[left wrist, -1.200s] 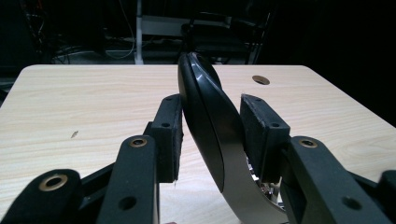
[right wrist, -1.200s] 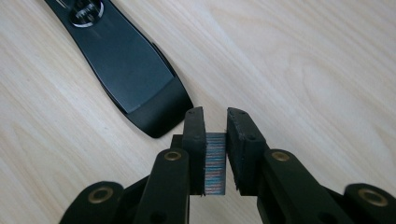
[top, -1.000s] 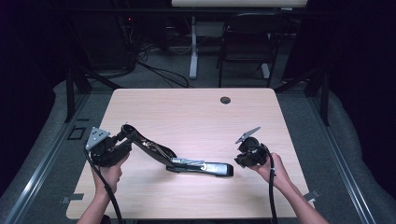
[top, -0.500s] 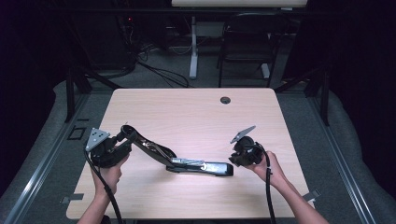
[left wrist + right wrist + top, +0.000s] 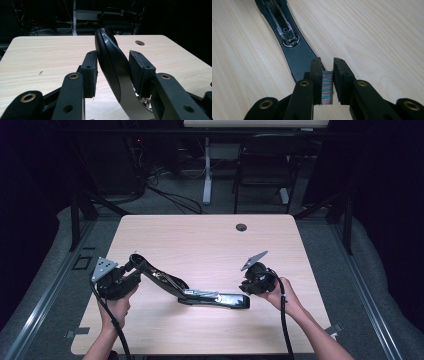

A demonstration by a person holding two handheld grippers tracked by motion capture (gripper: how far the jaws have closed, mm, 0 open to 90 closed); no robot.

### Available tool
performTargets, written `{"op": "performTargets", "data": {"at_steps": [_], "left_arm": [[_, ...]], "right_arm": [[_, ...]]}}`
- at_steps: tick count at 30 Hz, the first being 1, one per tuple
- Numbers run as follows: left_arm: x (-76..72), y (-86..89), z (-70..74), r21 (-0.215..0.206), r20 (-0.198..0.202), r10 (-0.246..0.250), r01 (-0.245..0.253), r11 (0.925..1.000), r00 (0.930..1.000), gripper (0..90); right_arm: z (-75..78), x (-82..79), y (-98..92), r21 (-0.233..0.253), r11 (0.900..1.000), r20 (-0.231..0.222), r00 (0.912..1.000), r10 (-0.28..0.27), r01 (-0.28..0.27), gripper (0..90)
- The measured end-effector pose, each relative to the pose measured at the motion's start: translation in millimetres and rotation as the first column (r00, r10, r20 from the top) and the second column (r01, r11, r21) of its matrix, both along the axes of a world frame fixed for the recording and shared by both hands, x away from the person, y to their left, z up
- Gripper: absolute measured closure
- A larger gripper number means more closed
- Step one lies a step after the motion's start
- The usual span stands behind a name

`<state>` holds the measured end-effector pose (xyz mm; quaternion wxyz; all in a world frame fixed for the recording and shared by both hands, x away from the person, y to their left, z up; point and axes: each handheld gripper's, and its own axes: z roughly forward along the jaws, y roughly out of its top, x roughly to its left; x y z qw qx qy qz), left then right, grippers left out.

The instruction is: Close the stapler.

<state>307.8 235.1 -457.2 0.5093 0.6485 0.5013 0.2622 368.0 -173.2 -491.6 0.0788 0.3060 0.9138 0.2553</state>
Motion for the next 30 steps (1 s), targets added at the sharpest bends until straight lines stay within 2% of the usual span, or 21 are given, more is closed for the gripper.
{"op": "performTargets", "data": {"at_steps": [1, 14, 15, 22, 30], "left_arm": [[0.0, 0.0, 0.0, 0.0, 0.0, 0.0, 0.0, 1.0, 1.0, 60.5], [0.0, 0.2, 0.0, -0.001, 0.0, -0.002, 0.002, 1.0, 1.0, 60.5], [0.0, 0.2, -0.1, 0.0, 0.0, -0.002, 0.002, 1.0, 1.0, 60.5], [0.0, 0.4, -0.1, -0.002, 0.0, -0.004, 0.004, 1.0, 1.0, 60.4], [0.0, 0.5, -0.1, -0.001, 0.0, -0.005, 0.005, 1.0, 1.0, 60.4]], "right_arm": [[-4.1, -0.6, 3.0, 0.037, 0.999, 0.059, 0.9979, -0.028, 0.026, 78.3], [1.9, 7.6, 15.8, 0.046, 0.998, 0.075, 0.9966, 0.035, -0.038, 78.4], [5.8, 9.5, 15.3, 0.03, 0.997, 0.014, 0.9973, 0.072, -0.072, 78.4], [9.0, 14.4, 26.9, 0.014, 0.992, 0.016, 0.9924, 0.122, -0.122, 78.4], [11.4, 18.0, 38.8, 0.052, 0.983, 0.015, 0.9844, 0.175, -0.176, 78.4]]}}
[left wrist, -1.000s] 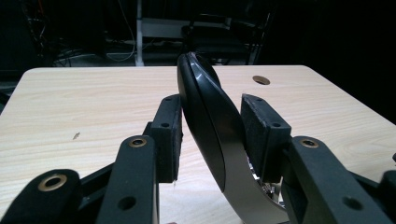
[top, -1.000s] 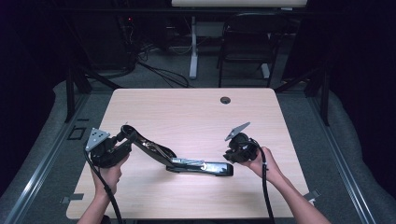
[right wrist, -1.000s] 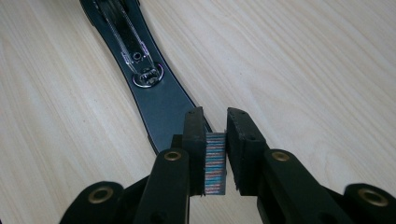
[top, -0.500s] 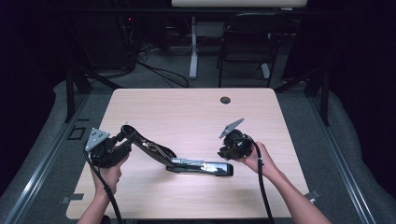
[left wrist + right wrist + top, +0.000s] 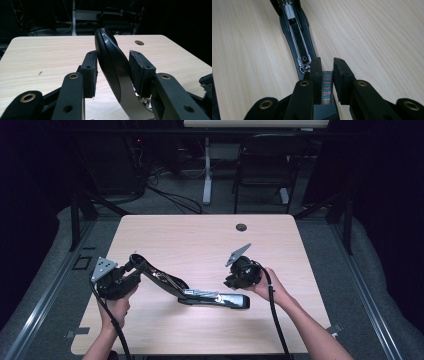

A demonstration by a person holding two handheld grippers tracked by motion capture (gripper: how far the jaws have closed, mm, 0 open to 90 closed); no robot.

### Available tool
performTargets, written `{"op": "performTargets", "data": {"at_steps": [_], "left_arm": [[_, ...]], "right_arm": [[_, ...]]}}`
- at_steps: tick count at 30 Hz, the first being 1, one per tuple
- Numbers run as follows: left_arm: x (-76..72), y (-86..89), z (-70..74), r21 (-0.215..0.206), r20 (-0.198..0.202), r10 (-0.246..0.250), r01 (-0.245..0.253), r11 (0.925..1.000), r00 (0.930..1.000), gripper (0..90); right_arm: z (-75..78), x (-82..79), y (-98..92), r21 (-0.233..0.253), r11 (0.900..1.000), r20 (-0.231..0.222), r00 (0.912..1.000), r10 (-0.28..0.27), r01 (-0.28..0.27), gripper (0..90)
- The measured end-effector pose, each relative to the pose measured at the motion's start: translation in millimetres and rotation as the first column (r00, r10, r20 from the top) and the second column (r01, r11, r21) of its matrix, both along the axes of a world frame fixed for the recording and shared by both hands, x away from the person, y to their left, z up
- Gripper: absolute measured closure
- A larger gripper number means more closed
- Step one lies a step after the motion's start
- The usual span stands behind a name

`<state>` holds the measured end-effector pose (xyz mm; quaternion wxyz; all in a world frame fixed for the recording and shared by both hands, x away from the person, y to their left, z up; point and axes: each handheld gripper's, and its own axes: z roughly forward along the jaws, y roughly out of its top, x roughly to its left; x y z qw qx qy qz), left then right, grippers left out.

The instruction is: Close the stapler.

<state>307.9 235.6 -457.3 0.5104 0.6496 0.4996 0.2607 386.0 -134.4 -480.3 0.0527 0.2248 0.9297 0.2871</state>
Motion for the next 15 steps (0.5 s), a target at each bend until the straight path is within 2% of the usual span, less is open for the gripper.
{"op": "performTargets", "data": {"at_steps": [6, 15], "left_arm": [[0.1, 0.2, -0.2, -0.003, 0.001, -0.003, 0.003, 1.0, 1.0, 60.3], [0.1, 0.3, -0.2, -0.003, 0.001, -0.004, 0.004, 1.0, 1.0, 60.3]], "right_arm": [[4.1, 4.8, 6.7, 0.024, 0.999, -0.006, 0.9993, 0.038, -0.038, 78.4], [1.9, 7.6, 18.6, 0.039, 0.994, -0.005, 0.9946, 0.103, -0.103, 78.4]]}}
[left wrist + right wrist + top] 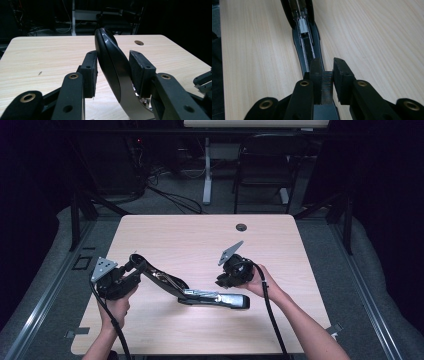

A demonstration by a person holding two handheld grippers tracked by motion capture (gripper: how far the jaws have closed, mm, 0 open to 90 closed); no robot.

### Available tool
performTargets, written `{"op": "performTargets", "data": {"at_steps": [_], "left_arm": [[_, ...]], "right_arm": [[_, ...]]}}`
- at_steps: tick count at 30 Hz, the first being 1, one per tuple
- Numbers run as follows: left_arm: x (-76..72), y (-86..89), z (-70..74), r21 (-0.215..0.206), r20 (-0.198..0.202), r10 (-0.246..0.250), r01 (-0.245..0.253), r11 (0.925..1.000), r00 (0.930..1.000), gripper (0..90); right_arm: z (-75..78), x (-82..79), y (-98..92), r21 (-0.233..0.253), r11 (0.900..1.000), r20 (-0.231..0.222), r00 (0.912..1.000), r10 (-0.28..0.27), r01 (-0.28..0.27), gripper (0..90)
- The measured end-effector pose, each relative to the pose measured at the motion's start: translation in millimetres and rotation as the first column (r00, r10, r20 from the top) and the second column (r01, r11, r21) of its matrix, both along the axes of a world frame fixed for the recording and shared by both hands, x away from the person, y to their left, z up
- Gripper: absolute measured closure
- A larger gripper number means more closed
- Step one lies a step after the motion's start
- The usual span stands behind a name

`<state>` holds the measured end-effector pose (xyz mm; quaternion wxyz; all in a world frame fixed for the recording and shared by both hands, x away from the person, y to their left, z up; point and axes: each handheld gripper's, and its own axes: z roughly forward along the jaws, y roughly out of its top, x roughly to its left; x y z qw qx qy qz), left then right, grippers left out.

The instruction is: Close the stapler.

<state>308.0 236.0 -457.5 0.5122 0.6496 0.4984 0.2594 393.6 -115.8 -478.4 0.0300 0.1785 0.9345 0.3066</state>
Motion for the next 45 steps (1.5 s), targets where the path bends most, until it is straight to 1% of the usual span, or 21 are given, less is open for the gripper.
{"op": "performTargets", "data": {"at_steps": [2, 3, 4, 5, 6, 8, 9, 11, 14, 15, 24, 25, 27, 28, 30, 31, 33, 35, 45], "left_arm": [[0.0, 0.0, 0.0, 0.0, 0.0, 0.0, 0.0, 1.0, 1.0, 60.3], [0.0, 0.0, 0.0, -0.001, 0.0, 0.0, 0.0, 1.0, 1.0, 60.3], [0.0, 0.0, 0.0, 0.0, 0.0, 0.0, 0.0, 1.0, 1.0, 60.3], [0.0, 0.0, -0.1, -0.001, 0.0, 0.0, 0.0, 1.0, 1.0, 60.3], [0.0, 0.0, -0.1, -0.001, 0.0, 0.0, 0.0, 1.0, 1.0, 60.3], [0.1, 0.1, -0.1, -0.001, 0.001, 0.0, 0.0, 1.0, 1.0, 60.3], [0.1, 0.1, -0.1, -0.001, 0.001, 0.0, 0.0, 1.0, 1.0, 60.3], [0.1, 0.0, -0.1, 0.0, 0.001, 0.0, 0.0, 1.0, 1.0, 60.3], [0.1, 0.0, -0.2, -0.001, 0.001, 0.0, 0.0, 1.0, 1.0, 60.3], [0.1, 0.0, -0.1, 0.0, 0.001, 0.0, 0.0, 1.0, 1.0, 60.3], [0.1, 0.0, -0.1, 0.0, 0.001, 0.0, 0.0, 1.0, 1.0, 60.3], [0.1, 0.0, -0.1, 0.0, 0.001, 0.0, 0.0, 1.0, 1.0, 60.3], [0.1, -0.1, -0.2, -0.001, 0.001, 0.0, 0.0, 1.0, 1.0, 60.3], [0.1, -0.1, -0.2, -0.001, 0.001, 0.0, 0.0, 1.0, 1.0, 60.3], [0.1, 0.0, -0.2, -0.001, 0.001, -0.001, 0.001, 1.0, 1.0, 60.3], [0.0, -0.1, -0.1, 0.0, 0.0, 0.002, -0.002, 1.0, 1.0, 60.3], [0.1, 0.0, -0.2, -0.002, 0.001, 0.0, 0.0, 1.0, 1.0, 60.3], [0.0, 0.0, -0.1, 0.001, 0.0, 0.001, -0.001, 1.0, 1.0, 60.3], [0.1, 0.0, -0.2, 0.0, 0.001, 0.002, -0.002, 1.0, 1.0, 60.3]], "right_arm": [[-0.5, 0.2, 1.6, 0.005, 1.0, -0.003, 1.0, 0.007, -0.007, 78.4], [-1.2, 0.8, 4.8, 0.005, 1.0, -0.001, 0.9996, 0.027, -0.027, 78.4], [-1.2, 0.8, 4.8, 0.005, 1.0, -0.001, 0.9996, 0.027, -0.027, 78.4], [-1.9, 1.8, 8.2, 0.003, 0.999, 0.001, 0.999, 0.045, -0.045, 78.4], [-1.9, 1.8, 8.2, 0.003, 0.999, 0.001, 0.999, 0.045, -0.045, 78.4], [-4.4, 3.1, 13.3, 0.018, 0.998, -0.001, 0.998, 0.063, -0.063, 78.4], [-4.4, 3.1, 13.3, 0.018, 0.998, -0.001, 0.998, 0.063, -0.063, 78.4], [-6.1, 4.6, 17.7, 0.012, 0.996, -0.004, 0.9962, 0.087, -0.087, 78.4], [-8.1, 5.1, 20.7, 0.017, 0.995, -0.006, 0.9954, 0.096, -0.096, 78.4], [-9.5, 6.6, 23.1, 0.015, 0.993, -0.01, 0.9934, 0.115, -0.115, 78.4], [-16.7, 8.9, 33.0, 0.01, 0.987, -0.021, 0.9872, 0.158, -0.158, 78.4], [-17.9, 9.9, 34.6, 0.0, 0.985, -0.023, 0.9847, 0.173, -0.173, 78.4], [-20.1, 10.4, 36.3, 0.008, 0.984, -0.028, 0.9837, 0.178, -0.178, 78.4], [-20.5, 11.1, 36.8, 0.001, 0.983, -0.028, 0.9821, 0.186, -0.186, 78.4], [-21.7, 11.0, 37.7, 0.008, 0.983, -0.031, 0.9821, 0.186, -0.186, 78.4], [-22.5, 11.8, 38.7, -0.001, 0.981, -0.03, 0.9805, 0.194, -0.194, 78.4], [-23.9, 12.2, 39.8, -0.002, 0.981, -0.033, 0.9801, 0.196, -0.196, 78.4], [-24.7, 13.5, 40.2, -0.007, 0.978, -0.033, 0.9773, 0.209, -0.209, 78.4], [-29.4, 14.7, 43.3, -0.009, 0.975, -0.046, 0.9737, 0.223, -0.224, 78.4]]}}
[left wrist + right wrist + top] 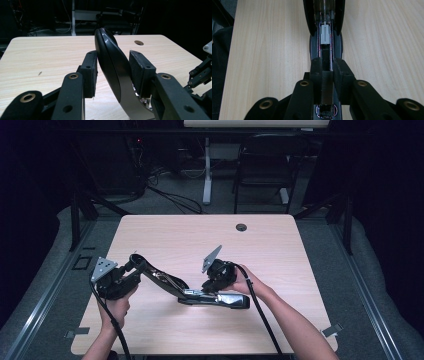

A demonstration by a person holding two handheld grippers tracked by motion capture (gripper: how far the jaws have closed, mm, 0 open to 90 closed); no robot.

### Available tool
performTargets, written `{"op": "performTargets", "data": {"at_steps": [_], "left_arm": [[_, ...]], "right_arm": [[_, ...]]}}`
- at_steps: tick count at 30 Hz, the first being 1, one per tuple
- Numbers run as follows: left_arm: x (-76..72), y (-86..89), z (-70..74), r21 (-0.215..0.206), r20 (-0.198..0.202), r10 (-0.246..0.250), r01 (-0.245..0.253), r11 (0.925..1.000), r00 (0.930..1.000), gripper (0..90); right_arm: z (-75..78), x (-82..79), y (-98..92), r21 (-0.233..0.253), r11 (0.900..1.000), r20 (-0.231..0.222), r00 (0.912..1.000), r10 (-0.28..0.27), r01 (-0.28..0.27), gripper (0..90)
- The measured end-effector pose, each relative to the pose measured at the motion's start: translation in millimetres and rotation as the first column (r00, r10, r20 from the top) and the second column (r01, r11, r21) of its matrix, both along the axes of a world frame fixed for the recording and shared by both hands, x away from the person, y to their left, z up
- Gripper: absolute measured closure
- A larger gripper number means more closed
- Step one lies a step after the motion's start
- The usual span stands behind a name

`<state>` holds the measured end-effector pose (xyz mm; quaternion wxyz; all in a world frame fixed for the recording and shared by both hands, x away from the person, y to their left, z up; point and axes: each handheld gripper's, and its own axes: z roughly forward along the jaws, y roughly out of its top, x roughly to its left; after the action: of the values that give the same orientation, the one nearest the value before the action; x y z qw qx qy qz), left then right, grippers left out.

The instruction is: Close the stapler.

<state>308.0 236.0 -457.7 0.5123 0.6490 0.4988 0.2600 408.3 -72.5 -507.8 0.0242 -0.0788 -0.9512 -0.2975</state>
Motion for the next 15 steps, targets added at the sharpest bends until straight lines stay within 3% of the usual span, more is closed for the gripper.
{"op": "performTargets", "data": {"at_steps": [15], "left_arm": [[0.2, -0.1, -0.3, -0.001, 0.003, 0.001, -0.001, 1.0, 1.0, 60.2]], "right_arm": [[-5.4, 1.0, 1.0, -0.018, 1.0, -0.005, 0.9999, 0.016, -0.016, 78.3]]}}
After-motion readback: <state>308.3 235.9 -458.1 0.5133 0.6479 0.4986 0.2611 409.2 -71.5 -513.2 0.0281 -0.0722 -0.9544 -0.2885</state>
